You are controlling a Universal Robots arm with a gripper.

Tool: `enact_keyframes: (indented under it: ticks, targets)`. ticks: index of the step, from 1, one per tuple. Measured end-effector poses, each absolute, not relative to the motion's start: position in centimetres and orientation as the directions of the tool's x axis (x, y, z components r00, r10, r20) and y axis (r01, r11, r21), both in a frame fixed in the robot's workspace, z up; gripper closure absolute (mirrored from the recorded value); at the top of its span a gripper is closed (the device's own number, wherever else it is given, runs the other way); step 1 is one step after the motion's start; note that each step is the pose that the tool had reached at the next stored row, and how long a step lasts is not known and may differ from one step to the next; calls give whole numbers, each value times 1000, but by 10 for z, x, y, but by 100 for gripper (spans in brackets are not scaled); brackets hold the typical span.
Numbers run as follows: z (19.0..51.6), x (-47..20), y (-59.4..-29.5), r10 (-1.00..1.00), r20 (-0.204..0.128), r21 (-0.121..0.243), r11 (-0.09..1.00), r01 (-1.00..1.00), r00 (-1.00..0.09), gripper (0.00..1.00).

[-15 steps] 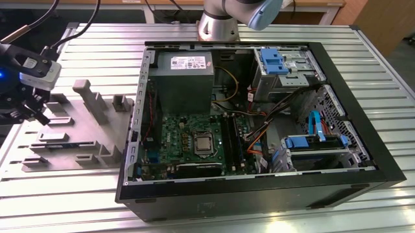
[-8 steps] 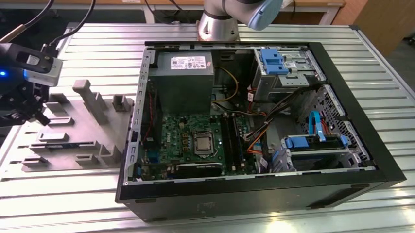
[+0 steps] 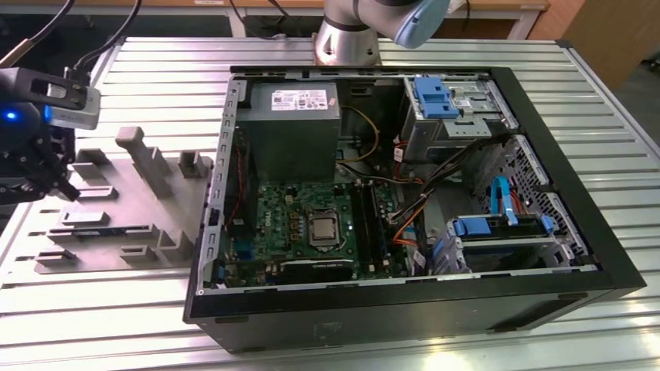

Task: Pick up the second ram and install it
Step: 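Pick up the second ram and move it above second insertion slot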

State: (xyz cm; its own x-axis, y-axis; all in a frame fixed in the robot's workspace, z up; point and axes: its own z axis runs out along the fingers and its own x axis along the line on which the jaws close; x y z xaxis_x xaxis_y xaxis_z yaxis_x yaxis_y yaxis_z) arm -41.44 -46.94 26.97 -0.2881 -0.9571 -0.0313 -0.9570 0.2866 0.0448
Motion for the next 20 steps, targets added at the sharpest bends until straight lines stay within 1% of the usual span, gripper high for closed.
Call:
enact_keyframes:
  ticks: [3, 10, 20]
  targets:
    - [268, -414, -469, -970, -31, 45, 240, -970, -242, 89]
    - [268, -414, -469, -970, -31, 45, 239, -970, -241, 89]
    - [254, -414, -469, -970, -31, 45, 239, -970, -241, 89]
